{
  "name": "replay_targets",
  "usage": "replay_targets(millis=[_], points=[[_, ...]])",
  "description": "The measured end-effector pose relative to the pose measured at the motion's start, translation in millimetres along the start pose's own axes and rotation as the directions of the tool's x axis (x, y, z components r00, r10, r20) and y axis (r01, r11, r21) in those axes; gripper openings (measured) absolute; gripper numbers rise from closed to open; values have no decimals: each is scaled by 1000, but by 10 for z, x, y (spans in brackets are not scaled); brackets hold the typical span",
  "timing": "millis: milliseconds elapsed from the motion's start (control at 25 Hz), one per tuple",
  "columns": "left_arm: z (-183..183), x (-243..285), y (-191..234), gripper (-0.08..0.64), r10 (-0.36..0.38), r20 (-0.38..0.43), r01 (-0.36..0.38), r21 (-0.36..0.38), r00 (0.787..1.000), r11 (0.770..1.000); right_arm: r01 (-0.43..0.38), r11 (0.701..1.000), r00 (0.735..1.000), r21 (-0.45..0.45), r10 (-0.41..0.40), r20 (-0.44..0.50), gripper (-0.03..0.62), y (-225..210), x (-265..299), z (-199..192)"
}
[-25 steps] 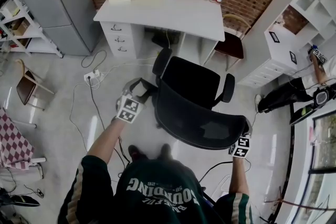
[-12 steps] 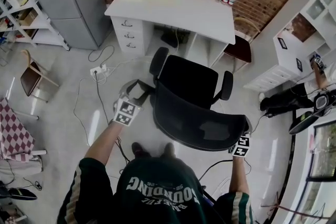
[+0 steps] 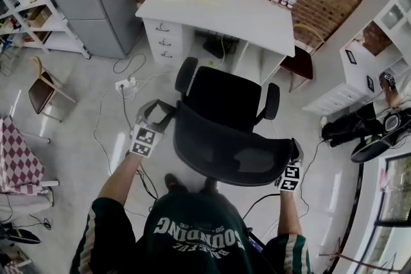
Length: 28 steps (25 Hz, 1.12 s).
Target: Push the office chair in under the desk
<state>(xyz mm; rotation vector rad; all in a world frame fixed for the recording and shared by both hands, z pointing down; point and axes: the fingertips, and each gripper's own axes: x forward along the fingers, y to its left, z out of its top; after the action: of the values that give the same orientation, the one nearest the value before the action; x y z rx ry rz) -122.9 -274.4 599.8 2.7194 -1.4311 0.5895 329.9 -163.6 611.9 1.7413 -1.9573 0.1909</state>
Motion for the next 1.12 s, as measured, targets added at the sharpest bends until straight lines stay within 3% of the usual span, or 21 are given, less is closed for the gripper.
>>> replay_targets(millis=[640, 1120], points=[[-222, -405, 621, 258, 47, -17, -48, -22, 999, 999, -68, 998, 997, -8, 68, 23, 299, 746, 214, 462], [-479, -545, 1130, 258, 51, -19, -52, -23, 999, 998, -63, 998, 997, -12, 64, 53, 299, 1211, 358, 656]])
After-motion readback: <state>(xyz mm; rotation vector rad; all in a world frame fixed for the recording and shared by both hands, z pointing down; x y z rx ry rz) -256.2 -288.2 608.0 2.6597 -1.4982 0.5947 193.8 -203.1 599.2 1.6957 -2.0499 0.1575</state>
